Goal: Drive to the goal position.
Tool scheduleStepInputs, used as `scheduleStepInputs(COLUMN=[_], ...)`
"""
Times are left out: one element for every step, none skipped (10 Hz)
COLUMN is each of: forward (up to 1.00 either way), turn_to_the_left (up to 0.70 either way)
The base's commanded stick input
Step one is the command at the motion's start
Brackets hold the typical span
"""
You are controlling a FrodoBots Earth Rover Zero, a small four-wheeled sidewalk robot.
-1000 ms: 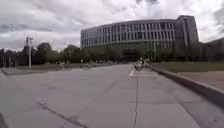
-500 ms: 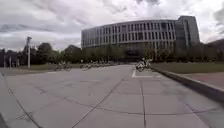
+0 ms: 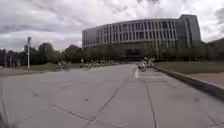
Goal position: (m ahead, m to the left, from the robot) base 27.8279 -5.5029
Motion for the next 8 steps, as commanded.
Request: scheduleStepInputs(forward=[0.7, 0.7, 0.7, 0.7, 0.7, 0.7, 0.7, 0.7], turn_to_the_left=[0.01, 0.01, 0.01, 0.01, 0.01, 0.01, 0.01, 0.01])
